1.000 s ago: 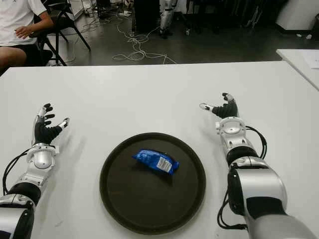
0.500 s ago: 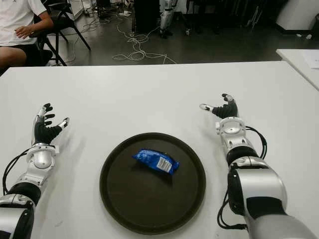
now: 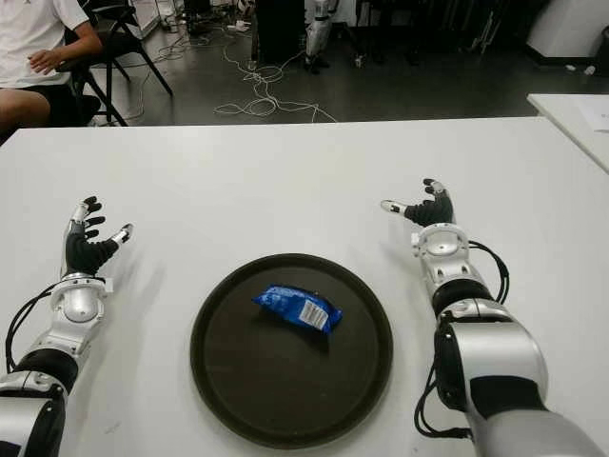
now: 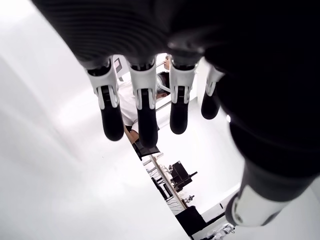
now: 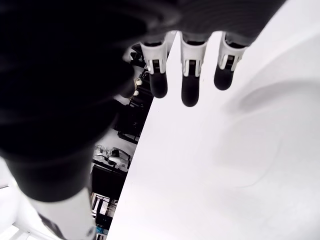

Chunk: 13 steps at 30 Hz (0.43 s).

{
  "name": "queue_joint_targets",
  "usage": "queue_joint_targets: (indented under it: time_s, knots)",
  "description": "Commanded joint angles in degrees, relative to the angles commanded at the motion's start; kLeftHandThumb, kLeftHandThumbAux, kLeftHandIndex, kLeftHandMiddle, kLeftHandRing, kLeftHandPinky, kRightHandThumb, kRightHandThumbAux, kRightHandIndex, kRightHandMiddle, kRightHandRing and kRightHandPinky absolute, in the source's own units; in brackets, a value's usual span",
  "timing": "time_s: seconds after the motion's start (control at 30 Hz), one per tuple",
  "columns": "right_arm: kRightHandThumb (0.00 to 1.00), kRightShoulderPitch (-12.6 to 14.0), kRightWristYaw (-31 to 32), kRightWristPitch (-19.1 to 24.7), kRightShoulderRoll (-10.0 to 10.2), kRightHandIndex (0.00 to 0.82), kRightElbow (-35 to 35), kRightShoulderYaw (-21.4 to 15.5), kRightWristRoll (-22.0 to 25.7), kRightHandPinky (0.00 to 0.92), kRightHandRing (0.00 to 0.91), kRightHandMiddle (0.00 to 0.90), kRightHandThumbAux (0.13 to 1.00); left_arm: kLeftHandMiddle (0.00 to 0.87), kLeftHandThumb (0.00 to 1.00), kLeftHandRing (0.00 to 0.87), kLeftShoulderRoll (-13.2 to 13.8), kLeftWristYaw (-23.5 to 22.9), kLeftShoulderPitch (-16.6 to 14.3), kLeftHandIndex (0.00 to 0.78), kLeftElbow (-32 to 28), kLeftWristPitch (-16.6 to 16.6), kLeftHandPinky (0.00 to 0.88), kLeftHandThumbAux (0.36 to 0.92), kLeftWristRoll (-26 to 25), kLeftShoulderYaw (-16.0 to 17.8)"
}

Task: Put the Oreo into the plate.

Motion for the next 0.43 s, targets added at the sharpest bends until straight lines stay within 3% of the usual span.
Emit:
queue_joint_targets:
  time_s: [0.27, 0.43]
  knots:
    - [0.000, 0.03, -0.03, -0.22, -0.02, 0.135, 0.04, -0.08, 0.06, 0.108, 0.120, 0.123, 0.829, 0.148, 0.233, 0.163, 0.20, 0.24, -0.13, 0.083, 0.02, 1.01, 0.166, 0.735, 0.62, -0.44]
    - [0.000, 0.03, -0.01, -0.38, 0.00, 0.140, -0.03, -0.20, 0.20, 0.103, 0.123, 0.125, 0.831, 0.148, 0.258, 0.163, 0.07, -0.42, -0.06, 0.085, -0.24, 0.70, 0.178, 0.738, -0.01, -0.08]
